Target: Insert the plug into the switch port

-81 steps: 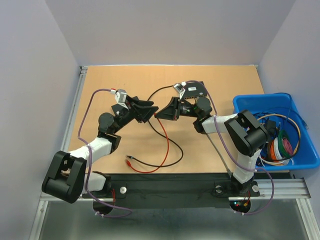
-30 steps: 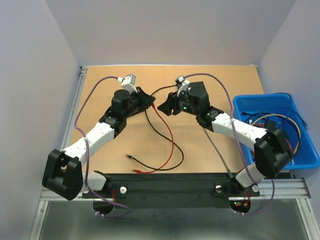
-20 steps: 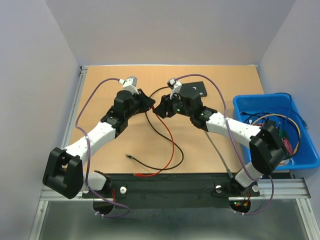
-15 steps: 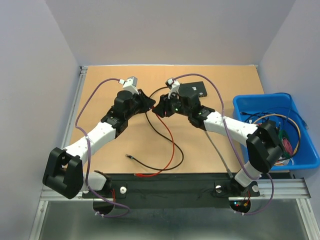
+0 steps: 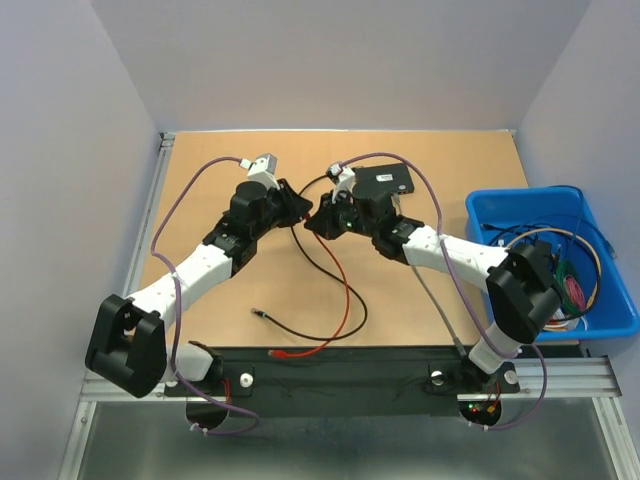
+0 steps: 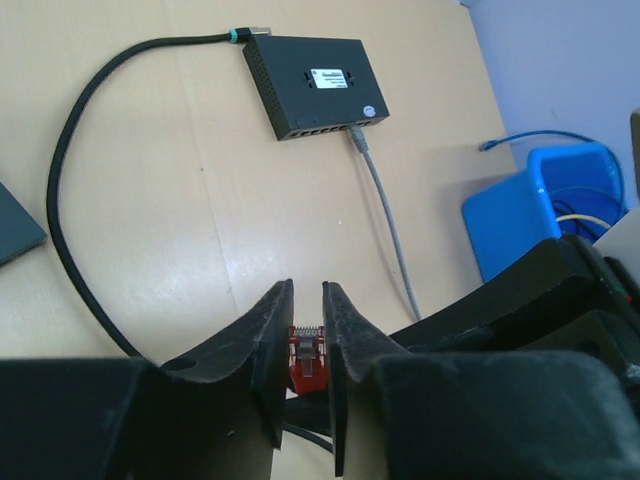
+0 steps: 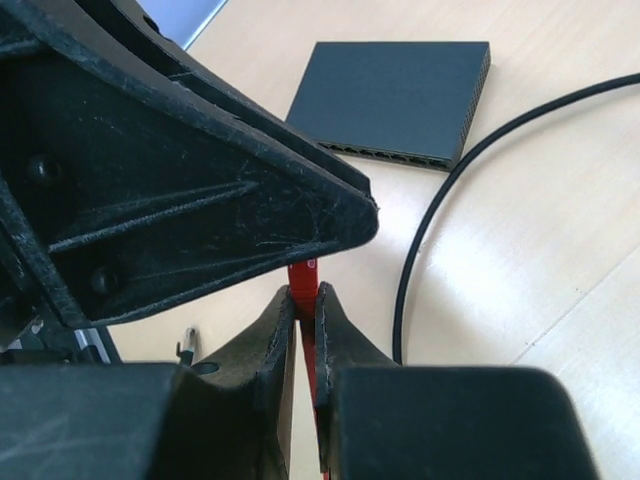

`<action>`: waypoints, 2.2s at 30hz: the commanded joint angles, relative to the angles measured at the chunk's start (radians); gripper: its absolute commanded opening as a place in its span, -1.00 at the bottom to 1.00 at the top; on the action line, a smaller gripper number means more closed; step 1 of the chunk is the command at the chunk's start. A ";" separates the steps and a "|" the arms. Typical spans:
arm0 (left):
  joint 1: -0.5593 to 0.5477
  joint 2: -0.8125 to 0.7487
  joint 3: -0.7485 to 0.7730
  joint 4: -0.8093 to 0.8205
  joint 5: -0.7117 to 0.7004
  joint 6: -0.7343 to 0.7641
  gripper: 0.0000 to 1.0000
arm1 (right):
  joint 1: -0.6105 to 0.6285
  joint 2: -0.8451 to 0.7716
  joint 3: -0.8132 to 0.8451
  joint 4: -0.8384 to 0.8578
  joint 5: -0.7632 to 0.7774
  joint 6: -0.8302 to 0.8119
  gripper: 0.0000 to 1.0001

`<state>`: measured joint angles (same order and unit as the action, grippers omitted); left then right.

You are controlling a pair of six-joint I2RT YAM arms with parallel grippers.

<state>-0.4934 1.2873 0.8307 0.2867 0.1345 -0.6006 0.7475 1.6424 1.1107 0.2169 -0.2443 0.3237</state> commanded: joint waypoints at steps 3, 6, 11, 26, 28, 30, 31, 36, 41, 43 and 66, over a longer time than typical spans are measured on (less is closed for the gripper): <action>-0.002 -0.055 0.009 0.080 0.068 0.054 0.33 | 0.004 -0.055 -0.071 0.150 -0.067 0.060 -0.99; 0.006 -0.086 -0.007 0.123 0.103 0.077 0.41 | 0.003 -0.058 -0.095 0.177 -0.121 0.086 -0.99; 0.080 -0.157 -0.128 0.366 0.324 0.047 0.41 | -0.005 -0.079 -0.123 0.237 -0.255 0.133 -0.99; 0.142 -0.327 -0.331 0.664 0.481 -0.062 0.13 | -0.066 -0.084 -0.160 0.605 -0.584 0.416 -0.99; 0.142 -0.335 -0.337 0.663 0.488 -0.062 0.08 | -0.069 -0.073 -0.164 0.636 -0.584 0.429 -0.99; 0.142 -0.344 -0.346 0.663 0.488 -0.064 0.02 | -0.074 -0.069 -0.167 0.670 -0.584 0.451 -0.99; 0.142 -0.347 -0.352 0.663 0.488 -0.064 0.01 | -0.076 -0.067 -0.172 0.680 -0.584 0.459 -0.99; 0.142 -0.347 -0.355 0.663 0.494 -0.064 -0.10 | -0.085 -0.049 -0.167 0.728 -0.598 0.498 -0.99; 0.142 -0.333 -0.344 0.660 0.504 -0.068 -0.66 | -0.086 -0.043 -0.167 0.750 -0.602 0.506 -0.99; 0.142 -0.335 -0.340 0.651 0.491 -0.067 -0.80 | -0.085 -0.039 -0.167 0.748 -0.602 0.502 -0.99; 0.128 -0.338 -0.217 0.223 0.159 -0.045 -1.00 | 0.021 -0.210 -0.031 0.046 0.017 0.022 0.10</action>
<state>-0.3592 0.9512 0.5747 0.5289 0.3725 -0.6579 0.7353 1.4448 1.0065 0.3271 -0.3359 0.4236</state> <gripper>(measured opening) 0.161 0.561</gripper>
